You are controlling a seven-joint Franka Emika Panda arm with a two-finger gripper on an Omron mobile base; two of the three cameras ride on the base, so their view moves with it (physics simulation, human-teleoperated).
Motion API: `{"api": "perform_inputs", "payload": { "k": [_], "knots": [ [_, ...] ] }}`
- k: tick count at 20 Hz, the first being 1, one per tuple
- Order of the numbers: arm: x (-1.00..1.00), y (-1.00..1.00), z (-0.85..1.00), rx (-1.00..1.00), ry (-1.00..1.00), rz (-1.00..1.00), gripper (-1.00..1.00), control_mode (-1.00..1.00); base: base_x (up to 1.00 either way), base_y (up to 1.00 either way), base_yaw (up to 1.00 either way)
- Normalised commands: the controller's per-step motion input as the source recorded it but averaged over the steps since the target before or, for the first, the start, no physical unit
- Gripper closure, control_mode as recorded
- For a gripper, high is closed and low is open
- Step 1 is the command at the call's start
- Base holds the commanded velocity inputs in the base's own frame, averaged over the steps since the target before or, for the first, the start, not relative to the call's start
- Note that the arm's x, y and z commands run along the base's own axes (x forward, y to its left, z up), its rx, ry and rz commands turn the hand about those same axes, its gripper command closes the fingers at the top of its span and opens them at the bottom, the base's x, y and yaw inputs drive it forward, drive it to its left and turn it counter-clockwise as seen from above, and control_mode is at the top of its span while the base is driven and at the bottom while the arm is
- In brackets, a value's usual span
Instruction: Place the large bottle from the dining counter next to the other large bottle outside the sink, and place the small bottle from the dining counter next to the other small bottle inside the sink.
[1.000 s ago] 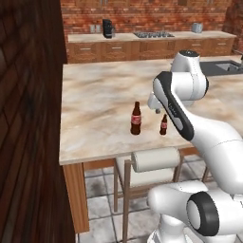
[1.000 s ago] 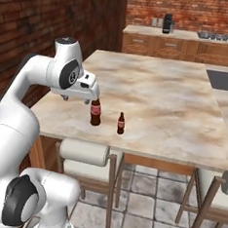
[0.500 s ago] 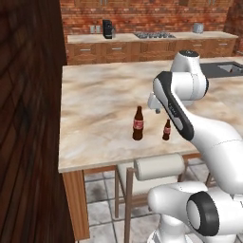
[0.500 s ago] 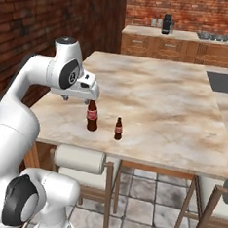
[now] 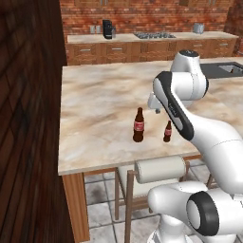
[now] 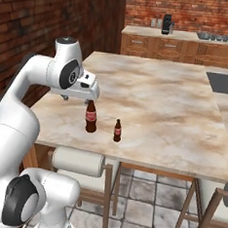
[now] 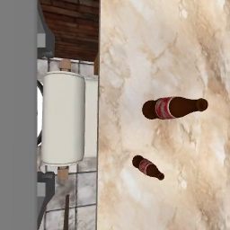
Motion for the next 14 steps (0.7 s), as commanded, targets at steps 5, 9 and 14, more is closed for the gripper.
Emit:
{"api": "perform_inputs", "payload": {
  "k": [5,9,14],
  "knots": [
    [0.01,0.00,-0.06,0.00,0.00,0.00,-1.00,-1.00,0.00,0.00,0.00],
    [0.00,0.00,-0.24,0.03,-0.03,0.00,-1.00,-1.00,0.00,0.00,0.00],
    [0.00,0.02,-0.28,0.08,-0.10,0.00,-1.00,-1.00,0.00,0.00,0.00]
  ]
}}
